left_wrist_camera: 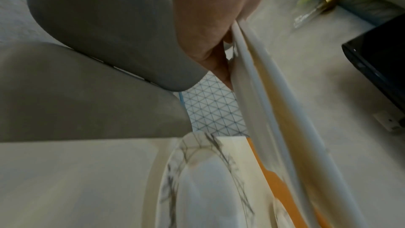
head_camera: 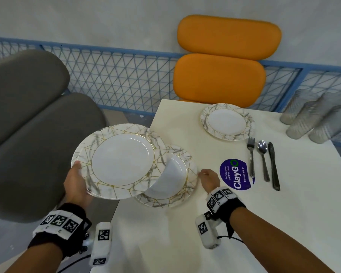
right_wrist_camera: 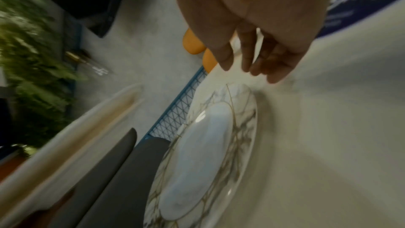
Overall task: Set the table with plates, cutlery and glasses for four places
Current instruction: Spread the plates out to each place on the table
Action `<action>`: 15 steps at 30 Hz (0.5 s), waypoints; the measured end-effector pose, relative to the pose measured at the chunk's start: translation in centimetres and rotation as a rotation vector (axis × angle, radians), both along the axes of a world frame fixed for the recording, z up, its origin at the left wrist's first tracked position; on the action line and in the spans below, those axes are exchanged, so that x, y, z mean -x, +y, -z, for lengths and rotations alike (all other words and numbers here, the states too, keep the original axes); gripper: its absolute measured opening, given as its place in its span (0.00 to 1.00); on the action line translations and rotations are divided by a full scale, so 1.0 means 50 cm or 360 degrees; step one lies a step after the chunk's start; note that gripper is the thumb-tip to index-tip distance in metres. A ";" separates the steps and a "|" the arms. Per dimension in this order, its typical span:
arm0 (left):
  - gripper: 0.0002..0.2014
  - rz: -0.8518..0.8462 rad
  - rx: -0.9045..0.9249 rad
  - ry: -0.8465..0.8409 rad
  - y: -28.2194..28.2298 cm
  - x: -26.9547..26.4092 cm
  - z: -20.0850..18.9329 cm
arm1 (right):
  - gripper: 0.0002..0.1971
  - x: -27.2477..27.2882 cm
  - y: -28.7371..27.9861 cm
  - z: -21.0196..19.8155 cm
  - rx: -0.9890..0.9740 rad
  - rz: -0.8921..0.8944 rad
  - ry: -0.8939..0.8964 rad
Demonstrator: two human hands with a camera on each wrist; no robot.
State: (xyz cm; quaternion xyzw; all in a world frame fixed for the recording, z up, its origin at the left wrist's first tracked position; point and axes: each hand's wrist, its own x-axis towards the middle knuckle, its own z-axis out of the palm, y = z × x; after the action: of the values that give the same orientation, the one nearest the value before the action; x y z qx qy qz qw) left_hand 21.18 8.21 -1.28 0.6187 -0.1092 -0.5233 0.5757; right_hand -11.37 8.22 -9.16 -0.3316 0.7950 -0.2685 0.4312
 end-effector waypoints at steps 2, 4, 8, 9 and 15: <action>0.22 0.0100 0.0016 0.0037 0.005 0.026 0.011 | 0.16 0.013 0.017 -0.031 0.0244 0.0033 -0.0307; 0.26 0.0151 -0.0039 -0.0074 0.017 0.064 0.030 | 0.15 0.037 0.041 -0.073 0.0314 -0.0053 -0.0609; 0.19 0.0287 -0.0057 -0.0134 0.061 0.173 0.054 | 0.10 0.115 0.112 -0.132 0.0361 -0.0119 -0.0821; 0.18 0.0342 -0.0038 -0.0094 0.074 0.204 0.061 | 0.07 0.141 0.134 -0.133 0.0366 -0.0091 -0.0817; 0.13 0.0629 -0.0097 -0.0033 0.171 0.336 0.094 | 0.11 0.280 0.285 -0.118 0.0394 0.0171 -0.0960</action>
State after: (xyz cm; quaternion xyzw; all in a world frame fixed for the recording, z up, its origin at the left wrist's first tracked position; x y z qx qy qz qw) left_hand 4.38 16.74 -5.97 0.6077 -0.2187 -0.6228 0.4416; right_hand -25.38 22.49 -3.27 -0.2446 0.6092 -0.4715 0.5888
